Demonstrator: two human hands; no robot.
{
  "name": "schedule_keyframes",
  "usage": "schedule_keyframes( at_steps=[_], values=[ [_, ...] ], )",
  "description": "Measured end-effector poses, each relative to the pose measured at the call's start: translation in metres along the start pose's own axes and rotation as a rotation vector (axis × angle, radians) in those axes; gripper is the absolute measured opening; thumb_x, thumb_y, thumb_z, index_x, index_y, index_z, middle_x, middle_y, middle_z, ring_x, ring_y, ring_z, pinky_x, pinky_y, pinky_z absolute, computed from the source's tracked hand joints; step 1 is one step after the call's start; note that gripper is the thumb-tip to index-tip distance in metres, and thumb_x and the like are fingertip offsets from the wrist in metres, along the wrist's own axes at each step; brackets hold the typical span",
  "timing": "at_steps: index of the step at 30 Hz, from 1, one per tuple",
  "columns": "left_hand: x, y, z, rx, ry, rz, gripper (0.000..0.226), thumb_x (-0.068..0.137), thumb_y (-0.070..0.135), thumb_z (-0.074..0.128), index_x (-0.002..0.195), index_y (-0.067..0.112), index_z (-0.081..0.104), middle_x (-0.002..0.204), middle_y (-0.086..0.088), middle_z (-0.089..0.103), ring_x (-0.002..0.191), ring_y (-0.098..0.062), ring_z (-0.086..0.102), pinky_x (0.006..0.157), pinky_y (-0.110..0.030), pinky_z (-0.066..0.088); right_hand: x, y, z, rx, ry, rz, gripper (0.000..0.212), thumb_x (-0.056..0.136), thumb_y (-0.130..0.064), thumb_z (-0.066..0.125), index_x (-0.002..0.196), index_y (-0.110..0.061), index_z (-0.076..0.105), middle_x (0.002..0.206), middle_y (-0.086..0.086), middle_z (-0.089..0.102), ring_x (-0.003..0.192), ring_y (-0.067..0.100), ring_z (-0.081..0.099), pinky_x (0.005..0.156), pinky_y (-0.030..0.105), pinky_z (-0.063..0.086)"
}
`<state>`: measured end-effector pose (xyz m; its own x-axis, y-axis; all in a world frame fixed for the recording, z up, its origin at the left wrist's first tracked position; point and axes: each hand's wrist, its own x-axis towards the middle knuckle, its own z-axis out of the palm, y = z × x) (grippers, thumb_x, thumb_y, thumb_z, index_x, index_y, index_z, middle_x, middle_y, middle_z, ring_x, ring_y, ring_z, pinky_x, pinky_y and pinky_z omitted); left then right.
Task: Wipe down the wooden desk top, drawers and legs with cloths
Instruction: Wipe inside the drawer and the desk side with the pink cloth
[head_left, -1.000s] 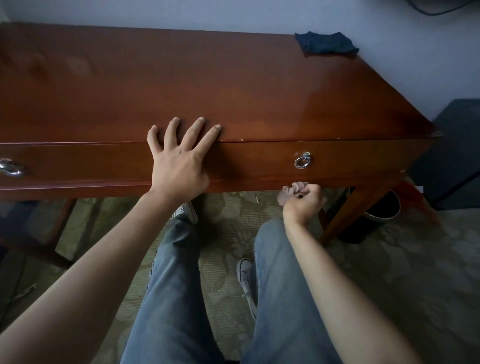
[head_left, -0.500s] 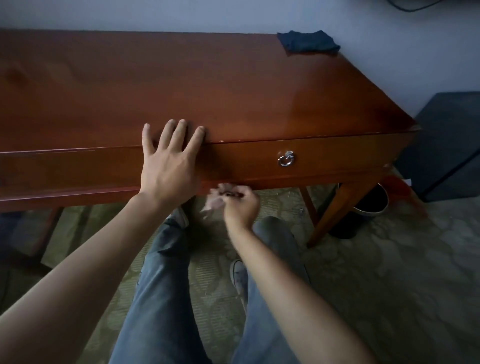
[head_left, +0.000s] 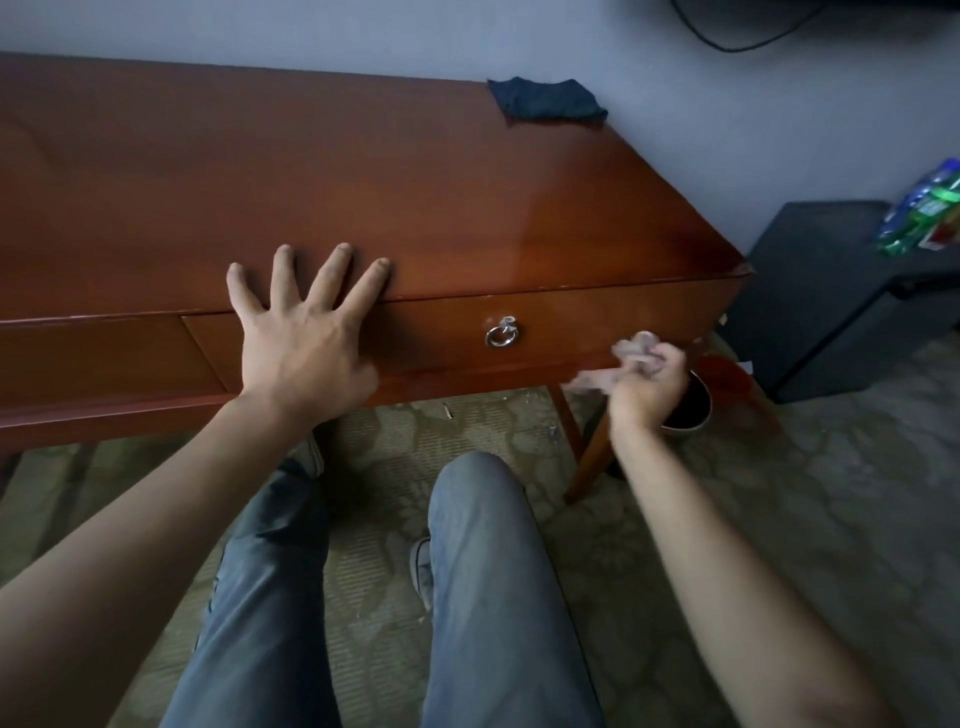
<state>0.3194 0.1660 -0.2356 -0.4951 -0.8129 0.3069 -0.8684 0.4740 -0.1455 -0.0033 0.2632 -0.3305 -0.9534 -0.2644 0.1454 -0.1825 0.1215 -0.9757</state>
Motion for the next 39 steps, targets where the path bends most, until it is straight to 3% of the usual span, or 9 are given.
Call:
schedule_keyframes(
  at_steps=[5,7,11,14,18,24,32,36,39],
  values=[
    [-0.002,-0.003,0.002,0.004,0.009,0.021,0.097,0.068,0.050,0.041,0.162,0.041,0.017,0.168,-0.003,0.027,0.149,-0.048,0.021,0.112,-0.078,0.014,-0.071,-0.019,0.022,-0.130,-0.483,-0.475,0.026,0.082,0.014,0.067,0.096,-0.007,0.067,0.106,0.006,0.050,0.085,-0.011,0.054,0.076,0.007,0.043],
    [-0.002,-0.004,0.003,0.004,0.017,0.027,0.096,0.069,0.051,0.040,0.161,0.041,0.017,0.167,-0.003,0.028,0.149,-0.048,0.021,0.112,-0.078,0.015,-0.044,-0.025,0.008,-0.142,-0.451,-0.518,0.026,0.081,0.008,0.061,0.096,-0.012,0.065,0.103,0.004,0.053,0.088,-0.010,0.054,0.081,0.013,0.046],
    [-0.001,-0.002,0.002,-0.004,0.025,0.016,0.094,0.069,0.052,0.039,0.161,0.040,0.021,0.167,-0.004,0.030,0.148,-0.050,0.022,0.111,-0.079,0.014,0.077,-0.012,-0.021,-0.211,0.061,-0.343,0.028,0.081,-0.018,0.045,0.099,-0.037,0.053,0.114,0.010,0.062,0.098,0.023,0.067,0.086,0.051,0.057],
    [0.000,0.000,0.001,-0.024,0.021,0.014,0.092,0.071,0.051,0.041,0.160,0.039,0.025,0.166,-0.006,0.032,0.147,-0.052,0.023,0.111,-0.080,0.014,0.086,-0.037,-0.019,-0.161,0.126,-0.183,0.035,0.082,0.000,0.040,0.103,-0.025,0.051,0.127,0.020,0.053,0.101,0.022,0.065,0.090,0.045,0.057],
    [0.000,-0.001,-0.003,-0.025,-0.023,-0.004,0.091,0.073,0.052,0.038,0.161,0.044,0.017,0.169,-0.003,0.025,0.151,-0.049,0.018,0.113,-0.079,0.012,-0.005,-0.063,0.010,-0.102,-0.013,-0.276,0.036,0.091,0.009,0.043,0.118,-0.014,0.051,0.127,0.006,0.041,0.104,0.011,0.057,0.082,0.009,0.050],
    [-0.005,-0.021,-0.022,-0.182,-0.135,0.095,0.088,0.076,0.051,0.040,0.161,0.047,0.018,0.171,0.008,0.019,0.157,-0.038,0.013,0.121,-0.067,0.010,-0.086,-0.074,0.038,-0.068,-0.295,-0.551,0.024,0.084,0.006,0.070,0.097,-0.013,0.065,0.104,0.001,0.047,0.083,0.010,0.055,0.075,0.026,0.050],
    [-0.001,-0.070,-0.045,-0.904,-0.137,-0.056,0.054,0.078,0.033,0.047,0.125,0.029,0.074,0.141,0.019,0.061,0.141,0.002,0.042,0.118,-0.025,0.028,-0.213,-0.091,0.106,-0.284,-0.573,-1.128,0.016,0.091,-0.029,0.056,0.090,-0.025,0.072,0.099,0.003,0.061,0.085,0.027,0.055,0.075,0.040,0.046],
    [-0.002,-0.071,-0.042,-0.837,-0.096,-0.005,0.055,0.083,0.032,0.043,0.129,0.023,0.072,0.143,0.016,0.060,0.140,0.002,0.043,0.111,-0.010,0.023,-0.268,-0.077,0.135,-0.326,-0.727,-1.301,0.022,0.095,-0.029,0.051,0.096,-0.020,0.071,0.098,0.006,0.057,0.081,0.030,0.058,0.065,0.046,0.051],
    [-0.004,-0.085,-0.031,-0.511,-0.099,0.091,0.060,0.091,0.044,0.036,0.148,0.033,0.054,0.159,0.012,0.045,0.150,-0.009,0.034,0.124,-0.031,0.019,-0.241,-0.083,0.117,-0.270,-0.719,-1.179,0.015,0.099,-0.035,0.054,0.099,-0.029,0.069,0.103,-0.002,0.065,0.090,0.025,0.064,0.070,0.045,0.054]
  ],
)
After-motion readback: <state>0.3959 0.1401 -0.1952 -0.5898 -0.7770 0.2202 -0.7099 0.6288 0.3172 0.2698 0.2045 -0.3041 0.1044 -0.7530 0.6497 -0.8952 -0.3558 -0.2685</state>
